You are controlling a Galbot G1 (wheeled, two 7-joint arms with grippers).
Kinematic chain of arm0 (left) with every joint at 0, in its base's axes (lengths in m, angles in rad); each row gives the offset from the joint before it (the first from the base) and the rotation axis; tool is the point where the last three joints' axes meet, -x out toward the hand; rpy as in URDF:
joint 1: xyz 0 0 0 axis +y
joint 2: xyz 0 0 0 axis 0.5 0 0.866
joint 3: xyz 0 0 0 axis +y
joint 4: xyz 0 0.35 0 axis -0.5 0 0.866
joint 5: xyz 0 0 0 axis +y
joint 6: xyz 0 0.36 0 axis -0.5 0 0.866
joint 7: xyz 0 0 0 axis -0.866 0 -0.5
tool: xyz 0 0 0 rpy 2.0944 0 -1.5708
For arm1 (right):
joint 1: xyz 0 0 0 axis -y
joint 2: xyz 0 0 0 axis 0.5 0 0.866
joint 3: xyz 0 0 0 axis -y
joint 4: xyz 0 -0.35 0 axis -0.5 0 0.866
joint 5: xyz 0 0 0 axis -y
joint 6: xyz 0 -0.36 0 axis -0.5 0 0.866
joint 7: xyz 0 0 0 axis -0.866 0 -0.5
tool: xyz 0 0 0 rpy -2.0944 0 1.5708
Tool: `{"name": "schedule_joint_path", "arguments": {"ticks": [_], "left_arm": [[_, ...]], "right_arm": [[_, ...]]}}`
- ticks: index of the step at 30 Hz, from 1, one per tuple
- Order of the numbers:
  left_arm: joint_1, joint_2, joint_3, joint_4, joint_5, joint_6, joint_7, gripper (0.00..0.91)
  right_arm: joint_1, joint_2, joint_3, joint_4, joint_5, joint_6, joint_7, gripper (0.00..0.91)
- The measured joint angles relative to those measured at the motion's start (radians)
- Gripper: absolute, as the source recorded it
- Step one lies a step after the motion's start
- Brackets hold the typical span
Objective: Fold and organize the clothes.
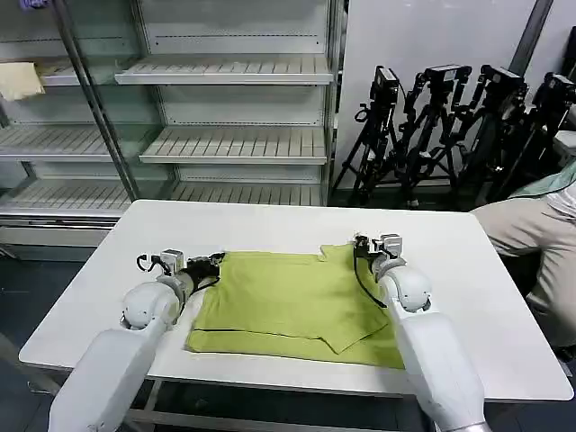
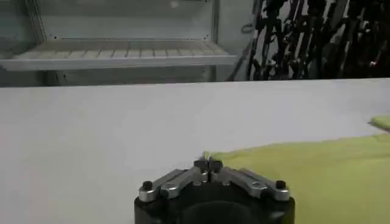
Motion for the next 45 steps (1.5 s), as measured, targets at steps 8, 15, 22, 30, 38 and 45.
{"name": "schedule_joint_path", "arguments": {"ticks": [8,15,22,30,38,45], "left_arm": [[0.108,0.013,-0.06,-0.16,-0.023,-0.001,-0.023,0.01],[0.209,0.023,-0.124,-0.273,-0.034,-0.006,-0.033,0.01],[0.324,0.025,-0.183,-0.367,-0.023,-0.018,-0.032,0.01],[0.417,0.035,-0.209,-0.425,-0.006,-0.027,-0.027,0.01],[0.475,0.036,-0.23,-0.449,0.041,-0.03,-0.023,0.907],[0.523,0.03,-0.248,-0.489,0.092,-0.022,-0.035,0.907]], "right_arm": [[-0.16,-0.067,0.037,0.228,0.02,0.004,0.004,0.0],[-0.319,-0.102,0.073,0.394,0.028,0.018,0.005,0.0],[-0.468,-0.106,0.106,0.524,0.02,0.041,-0.002,0.0],[-0.588,-0.108,0.139,0.604,-0.006,0.061,0.003,0.0],[-0.667,-0.119,0.169,0.652,-0.025,0.073,-0.004,0.907],[-0.709,-0.127,0.202,0.673,-0.023,0.082,-0.016,0.907]]}}
